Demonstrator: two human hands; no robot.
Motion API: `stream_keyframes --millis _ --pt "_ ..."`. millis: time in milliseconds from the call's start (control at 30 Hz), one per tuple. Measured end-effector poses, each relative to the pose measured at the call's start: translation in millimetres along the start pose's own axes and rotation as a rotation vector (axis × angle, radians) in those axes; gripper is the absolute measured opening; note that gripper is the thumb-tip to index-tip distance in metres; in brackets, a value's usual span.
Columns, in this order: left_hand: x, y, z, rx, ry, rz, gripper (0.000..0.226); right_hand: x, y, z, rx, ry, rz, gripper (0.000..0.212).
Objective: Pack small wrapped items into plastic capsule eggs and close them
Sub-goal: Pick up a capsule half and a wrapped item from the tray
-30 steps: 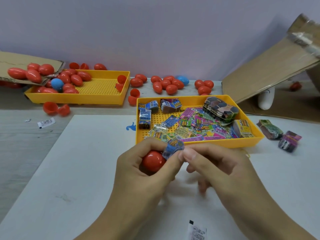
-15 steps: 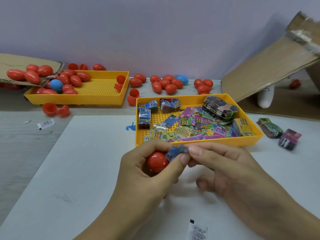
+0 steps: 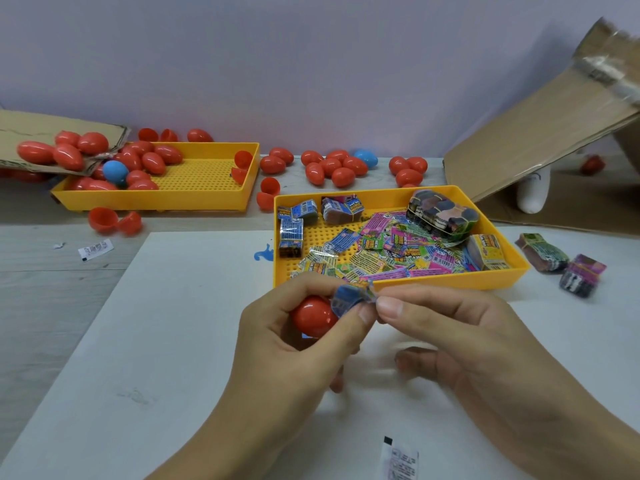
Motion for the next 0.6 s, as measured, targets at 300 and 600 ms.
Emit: stream_keyframes --millis 300,600 --pt "-0.4 -2.2 0.5 -0.01 -0.011 -0.001 0.015 -1.4 1.6 1.0 -0.107 -0.092 -0.053 0.029" --pt "-0.2 -1.4 -0.7 0.001 -0.037 0.007 0.016 -1.7 0.5 1.7 -0.103 -0.108 -0.007 0.018"
Point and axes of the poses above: each hand's wrist, its own x-axis away from the middle knuckle, its own z-axis out of the back of the hand, y = z × x, the point moved 2 cm from there along -x, towards the middle knuckle
